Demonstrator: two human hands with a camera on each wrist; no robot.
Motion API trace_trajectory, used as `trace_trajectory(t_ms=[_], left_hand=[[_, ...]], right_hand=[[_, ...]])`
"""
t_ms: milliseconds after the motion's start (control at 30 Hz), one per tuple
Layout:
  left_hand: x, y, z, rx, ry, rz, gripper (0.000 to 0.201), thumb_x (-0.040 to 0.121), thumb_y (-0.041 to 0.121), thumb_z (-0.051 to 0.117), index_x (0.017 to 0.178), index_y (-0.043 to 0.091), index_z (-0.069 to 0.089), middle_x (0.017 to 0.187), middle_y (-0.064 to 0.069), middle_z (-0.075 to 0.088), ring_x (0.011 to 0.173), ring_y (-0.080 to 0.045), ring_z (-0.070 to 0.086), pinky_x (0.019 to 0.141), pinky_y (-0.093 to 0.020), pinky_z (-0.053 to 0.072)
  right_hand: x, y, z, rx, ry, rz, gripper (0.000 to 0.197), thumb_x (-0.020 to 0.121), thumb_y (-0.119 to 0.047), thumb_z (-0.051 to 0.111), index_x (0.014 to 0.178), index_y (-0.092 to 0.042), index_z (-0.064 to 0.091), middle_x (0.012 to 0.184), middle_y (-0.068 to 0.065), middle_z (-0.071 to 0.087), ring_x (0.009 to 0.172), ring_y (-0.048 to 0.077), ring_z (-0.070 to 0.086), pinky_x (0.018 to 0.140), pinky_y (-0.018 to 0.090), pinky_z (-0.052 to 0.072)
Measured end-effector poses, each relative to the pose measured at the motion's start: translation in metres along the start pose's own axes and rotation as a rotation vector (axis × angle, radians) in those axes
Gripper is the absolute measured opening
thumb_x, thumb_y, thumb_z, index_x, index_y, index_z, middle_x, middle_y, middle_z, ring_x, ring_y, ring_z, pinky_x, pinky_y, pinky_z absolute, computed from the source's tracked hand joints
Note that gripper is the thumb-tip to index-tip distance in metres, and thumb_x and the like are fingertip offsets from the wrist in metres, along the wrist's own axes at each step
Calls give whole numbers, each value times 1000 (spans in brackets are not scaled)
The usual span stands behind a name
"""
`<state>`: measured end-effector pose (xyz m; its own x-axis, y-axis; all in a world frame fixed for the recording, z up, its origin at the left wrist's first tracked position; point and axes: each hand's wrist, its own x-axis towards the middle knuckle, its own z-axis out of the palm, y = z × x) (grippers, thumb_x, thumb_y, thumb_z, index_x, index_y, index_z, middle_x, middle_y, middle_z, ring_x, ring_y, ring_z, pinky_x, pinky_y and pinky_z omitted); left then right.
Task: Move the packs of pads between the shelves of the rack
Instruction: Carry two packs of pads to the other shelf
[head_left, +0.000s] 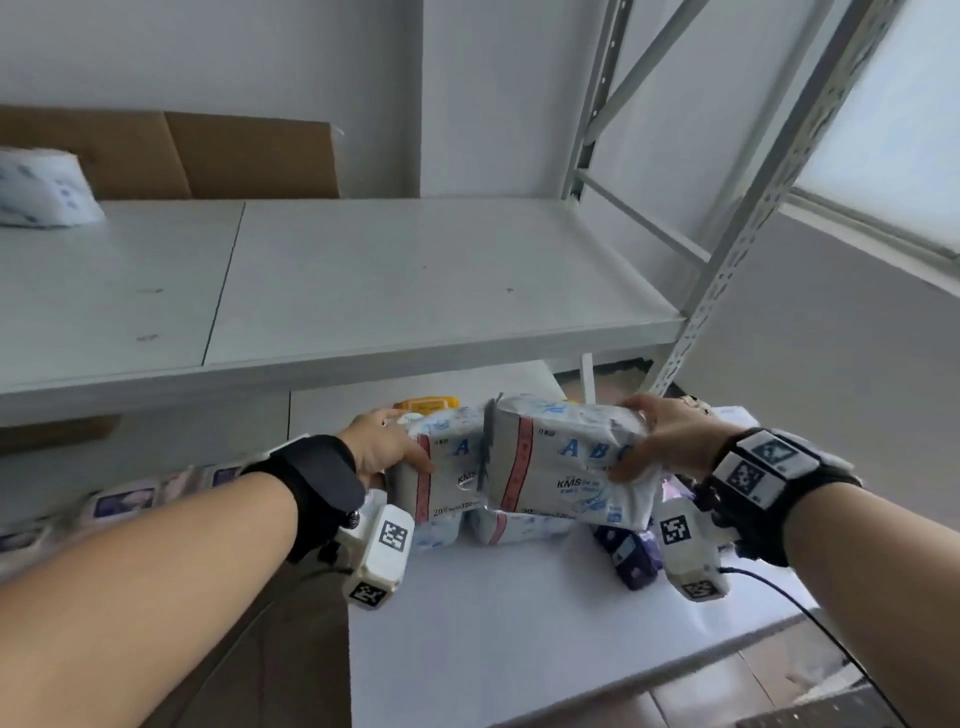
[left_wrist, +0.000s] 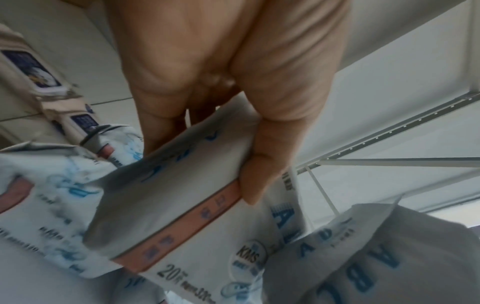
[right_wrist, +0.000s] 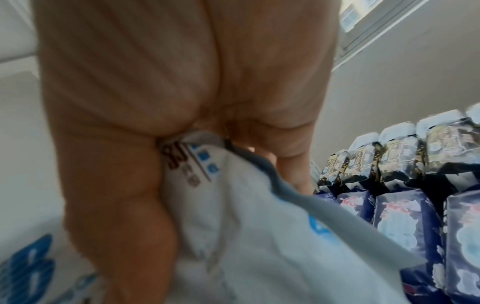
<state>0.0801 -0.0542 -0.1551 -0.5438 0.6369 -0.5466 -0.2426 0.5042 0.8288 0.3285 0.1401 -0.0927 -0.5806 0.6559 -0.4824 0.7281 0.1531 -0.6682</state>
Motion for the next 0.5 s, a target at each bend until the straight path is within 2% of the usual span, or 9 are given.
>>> trace_trajectory(t_ms=[67, 100, 200, 267, 333, 367, 433, 467, 500], left_hand=[[-7, -15, 8, -5, 49, -10, 81, 61, -19, 73, 131, 15, 50, 112, -18, 63, 98, -37, 62, 82, -53, 53], [-9, -23, 10, -2, 81, -14, 82, 60, -18, 74, 131, 15, 49, 116, -19, 61, 105, -39, 60, 87, -54, 51], [-15, -50, 9, -13, 162, -29, 84, 58, -17, 75, 129, 19, 50, 123, -18, 57, 112, -38, 55, 89, -46, 51], [-18, -69, 6, -32, 178, -36, 83, 57, -22, 74, 128, 16, 51, 126, -20, 56, 113, -35, 54, 97, -41, 47], [-21, -88, 3, -35, 193, -58, 84, 56, -25, 72, 127, 15, 51, 127, -22, 55, 118, -37, 52, 101, -46, 45], [-23, -97, 2, -31, 207, -73, 86, 55, -27, 71, 128, 14, 51, 127, -22, 55, 118, -38, 51, 100, -49, 45], [-24, -114, 2, -16, 224, -103, 89, 55, -28, 71, 130, 13, 50, 126, -20, 55, 116, -37, 53, 97, -48, 47], [-23, -122, 3, 7, 218, -116, 89, 55, -28, 72, 131, 12, 49, 125, -19, 56, 114, -35, 54, 96, -45, 48], [-22, -130, 4, 38, 213, -122, 89, 55, -26, 74, 133, 10, 49, 124, -18, 57, 112, -33, 55, 96, -43, 49]], right_hand=[[5, 9, 0, -38, -17, -14, 83, 46, -3, 89, 119, -22, 53, 105, 10, 68, 96, 29, 66, 92, 45, 53], [9, 14, 1, -48, -29, -20, 84, 46, -3, 89, 119, -21, 53, 105, 11, 68, 97, 30, 66, 93, 45, 52], [20, 29, 8, -74, -85, -40, 82, 49, 1, 88, 121, -17, 51, 105, 12, 67, 97, 31, 65, 92, 46, 52], [27, 38, 14, -113, -134, -38, 79, 54, 5, 85, 122, -16, 50, 106, 12, 66, 97, 29, 65, 92, 45, 52], [33, 46, 24, -191, -164, -45, 79, 56, 2, 84, 123, -17, 49, 107, 9, 66, 98, 26, 64, 93, 42, 52], [36, 50, 28, -239, -168, -56, 78, 56, 0, 85, 123, -18, 49, 106, 8, 66, 96, 24, 64, 90, 38, 53], [40, 57, 39, -322, -170, -74, 74, 56, -3, 85, 119, -18, 49, 103, 4, 64, 87, 16, 61, 73, 25, 52], [42, 60, 45, -336, -169, -71, 74, 56, -2, 85, 118, -18, 49, 101, 4, 63, 85, 15, 59, 69, 22, 50], [46, 64, 51, -342, -167, -65, 74, 55, -1, 86, 117, -17, 49, 101, 4, 62, 86, 17, 59, 72, 23, 50]])
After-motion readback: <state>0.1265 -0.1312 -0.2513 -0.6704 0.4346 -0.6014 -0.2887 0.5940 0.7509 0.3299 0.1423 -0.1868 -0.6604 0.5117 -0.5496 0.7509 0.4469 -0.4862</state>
